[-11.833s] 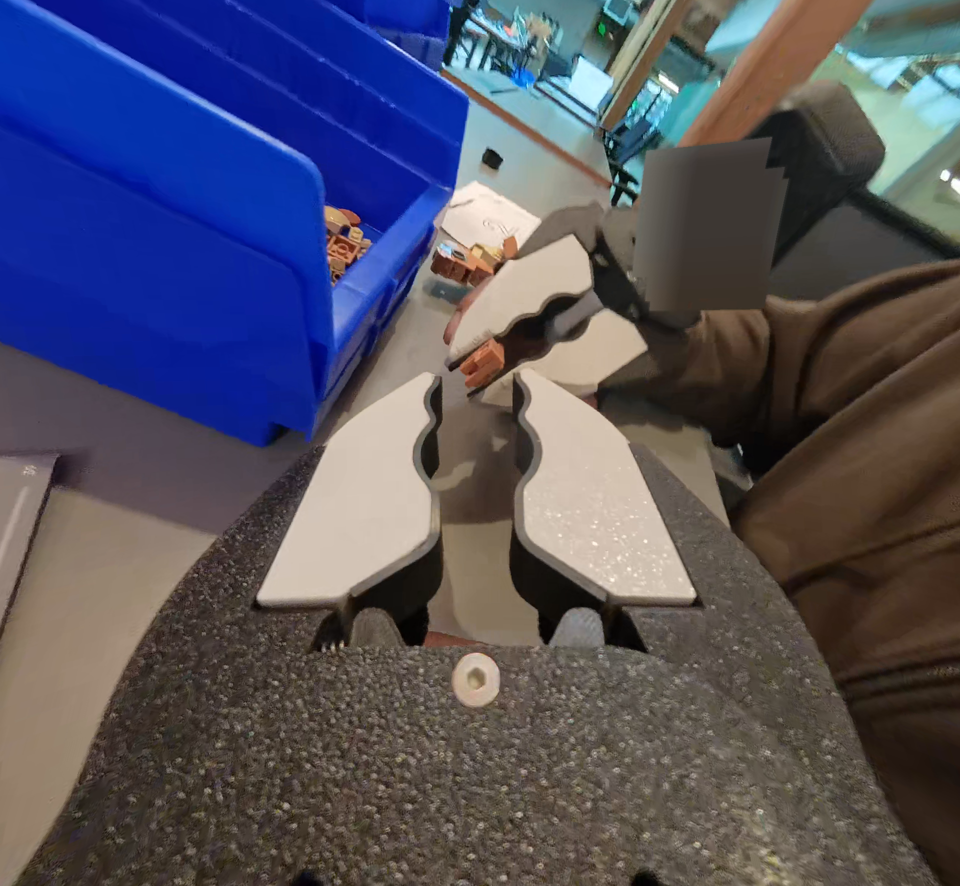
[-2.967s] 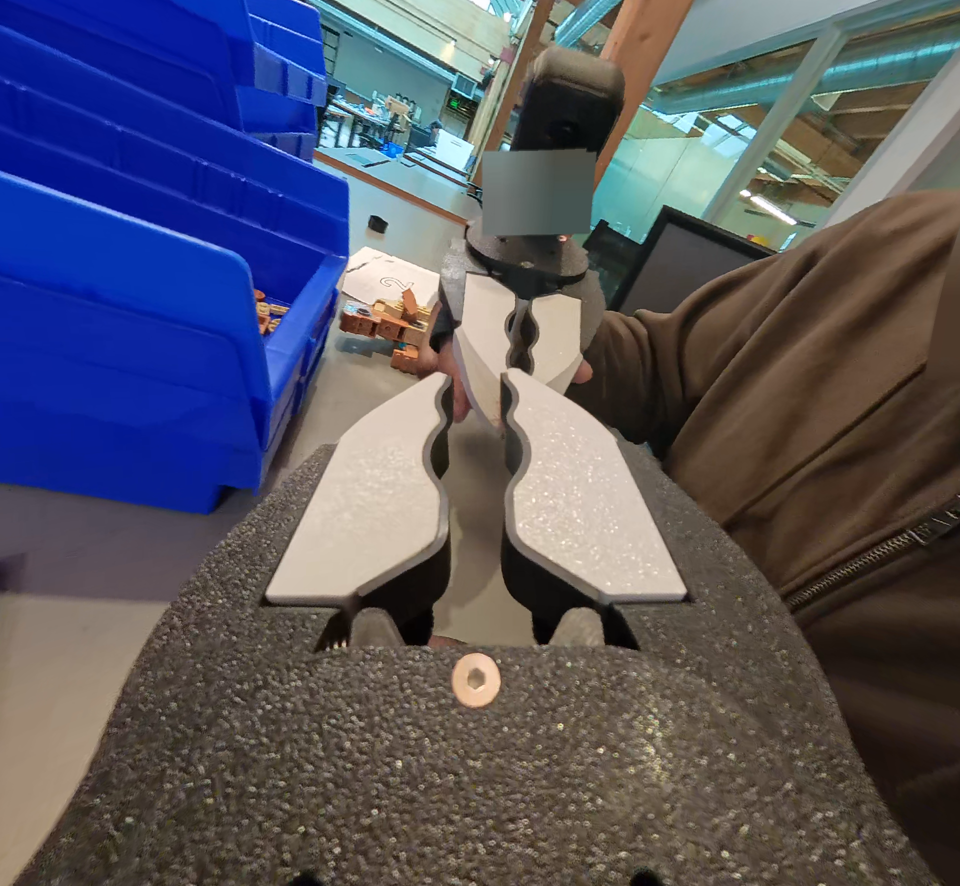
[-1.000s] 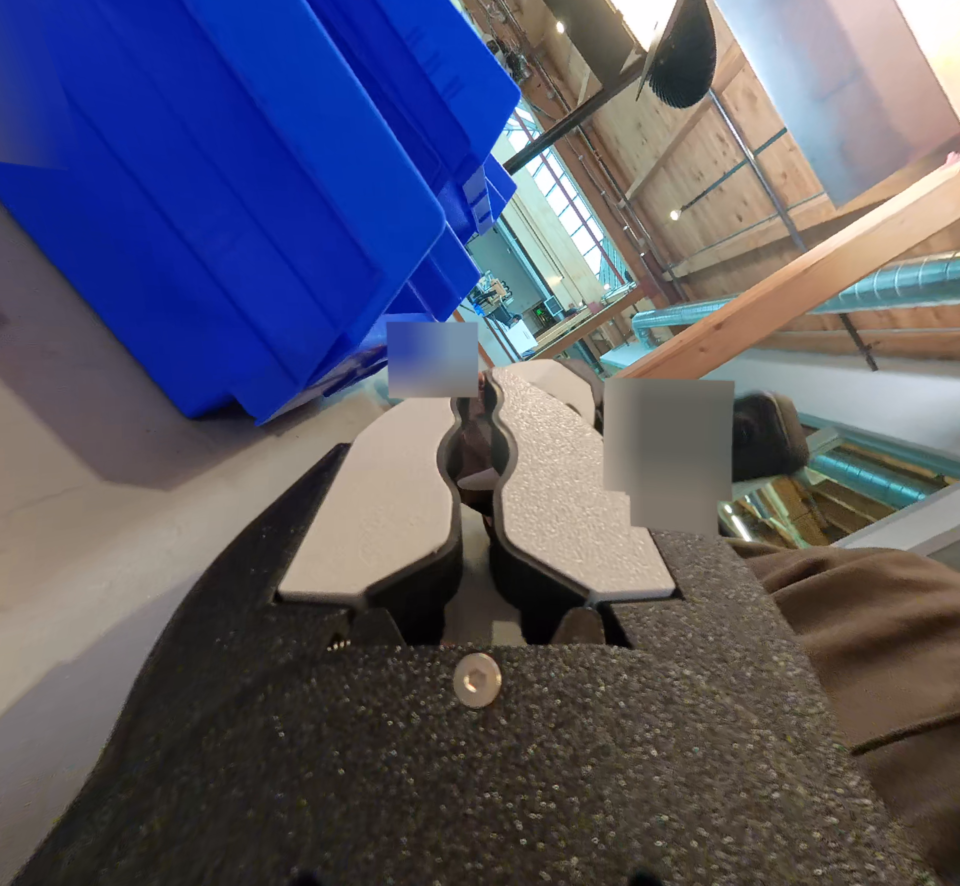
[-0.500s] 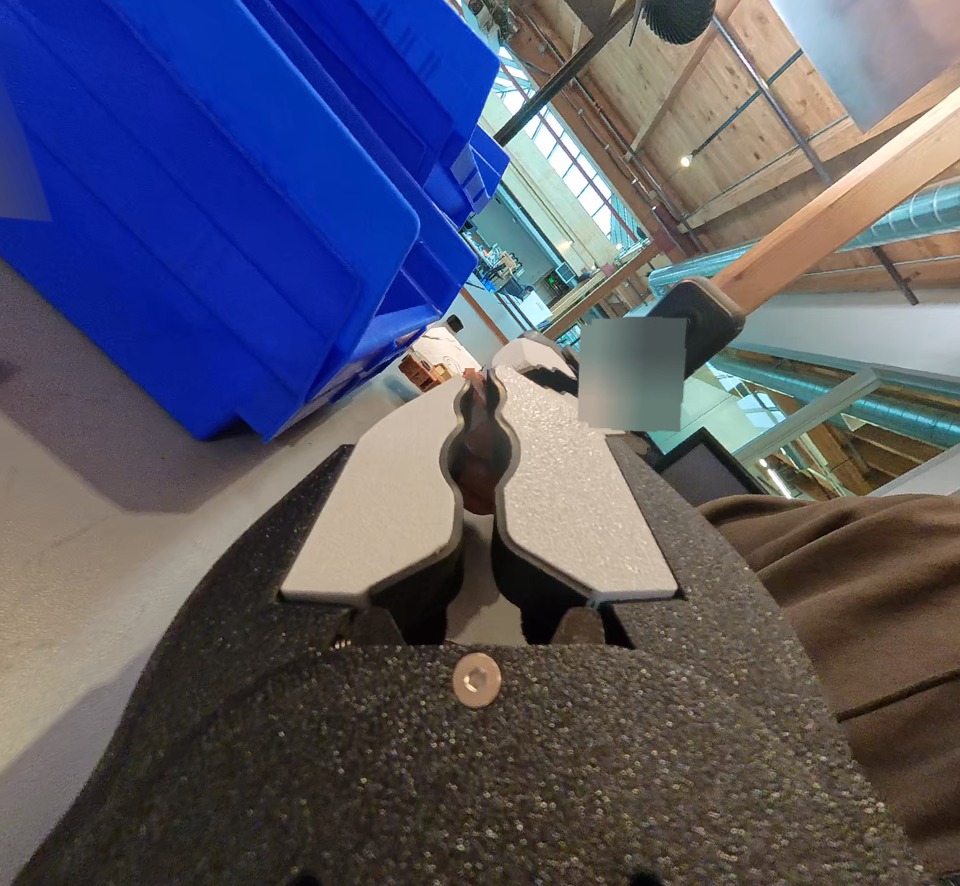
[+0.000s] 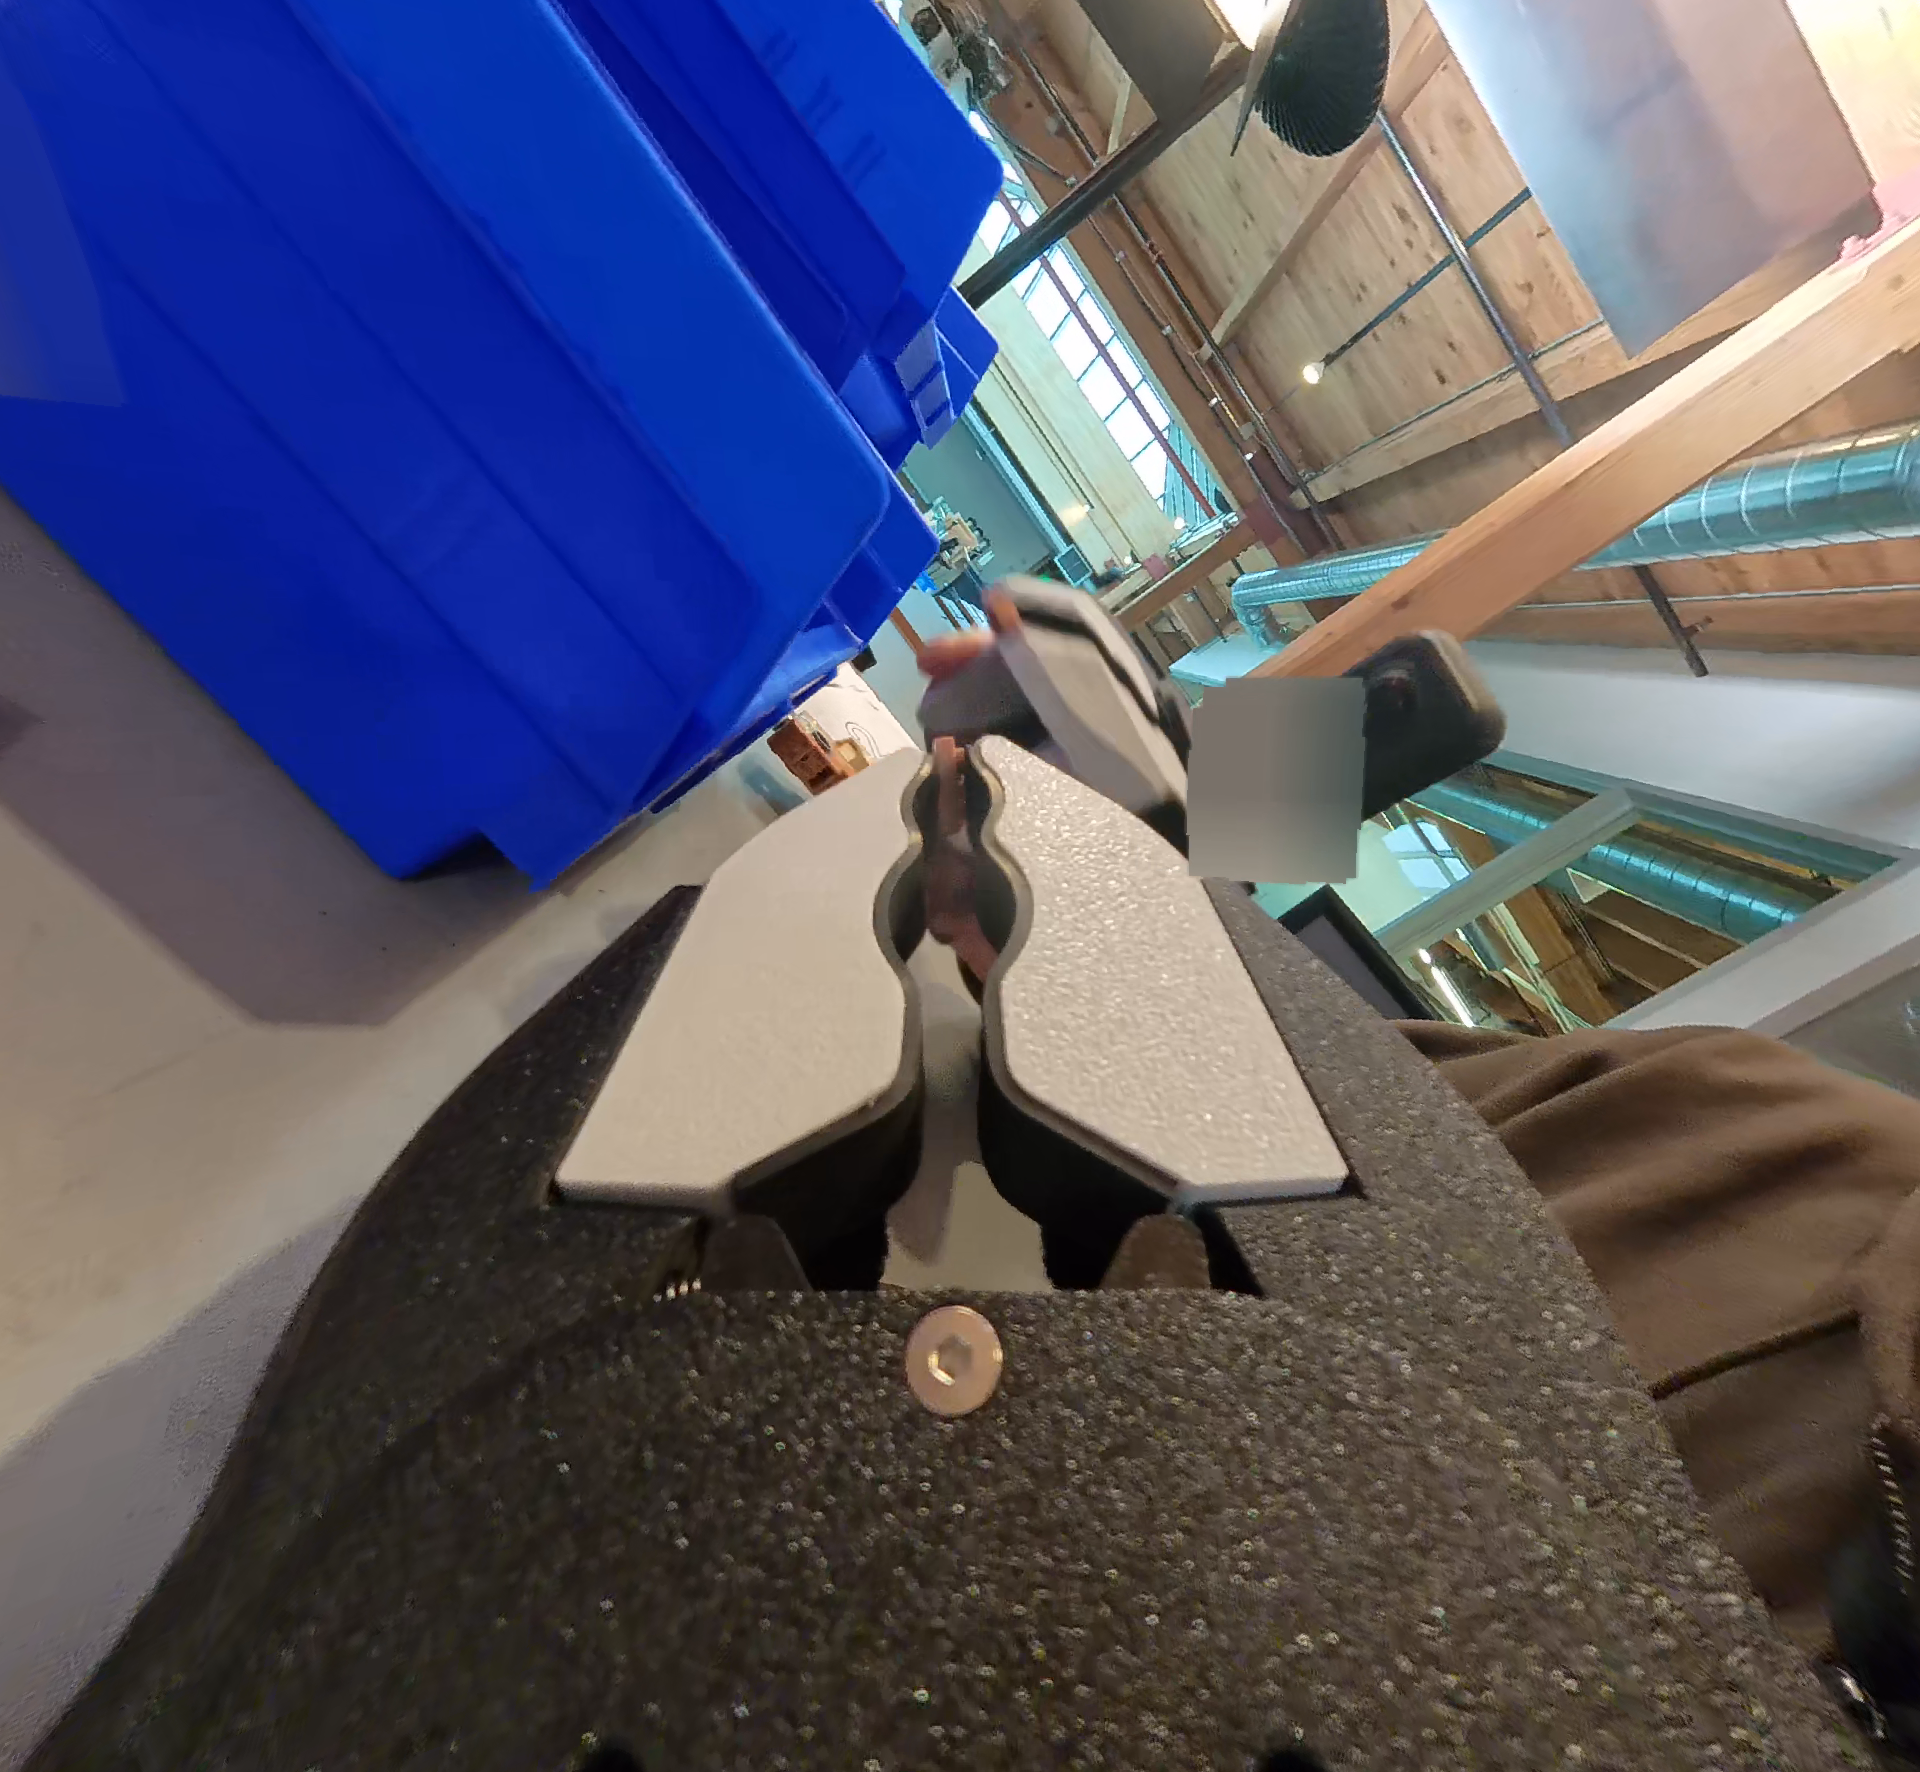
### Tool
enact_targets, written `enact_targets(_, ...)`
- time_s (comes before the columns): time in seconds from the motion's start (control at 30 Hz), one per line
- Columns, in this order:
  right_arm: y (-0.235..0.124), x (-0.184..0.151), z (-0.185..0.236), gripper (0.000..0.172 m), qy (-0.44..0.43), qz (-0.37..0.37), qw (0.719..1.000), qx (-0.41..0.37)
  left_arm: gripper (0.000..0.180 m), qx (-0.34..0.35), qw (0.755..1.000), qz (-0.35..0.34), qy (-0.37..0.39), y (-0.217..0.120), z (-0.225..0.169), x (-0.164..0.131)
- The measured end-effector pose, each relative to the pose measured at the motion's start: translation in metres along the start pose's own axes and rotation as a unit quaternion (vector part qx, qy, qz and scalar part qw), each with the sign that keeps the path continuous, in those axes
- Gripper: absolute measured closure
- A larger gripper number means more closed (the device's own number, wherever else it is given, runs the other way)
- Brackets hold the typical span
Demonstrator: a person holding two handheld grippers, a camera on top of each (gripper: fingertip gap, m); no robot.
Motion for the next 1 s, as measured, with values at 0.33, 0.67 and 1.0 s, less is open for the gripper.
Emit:
enact_targets(0.33, -0.003, -0.015, -0.038, 0.143, 0.019, 0.102, 0.991, -0.084, 0.176, 0.013, 1.0, -0.019, 0.005, -0.004, 0.004, 0.004)
enact_targets(0.67, -0.004, -0.003, 0.004, 0.137, -0.052, 0.037, 0.992, 0.109, 0.176, 0.004, 1.0, -0.016, 0.004, -0.003, 0.002, 0.003)
enact_targets(1.0, 0.008, -0.004, 0.036, 0.155, -0.174, 0.06, 0.979, 0.092, 0.176, -0.003, 1.0, 0.024, -0.006, 0.004, 0.001, -0.007)
Point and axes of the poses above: each gripper's, where its closed fingertips meet, y out along the fingers, x out of its top, z = x × y across the jaws, the point moved 8 cm from there along -y, back along the fingers, and after that the axes turned 11 degrees about -y, right-handed, at the moved point
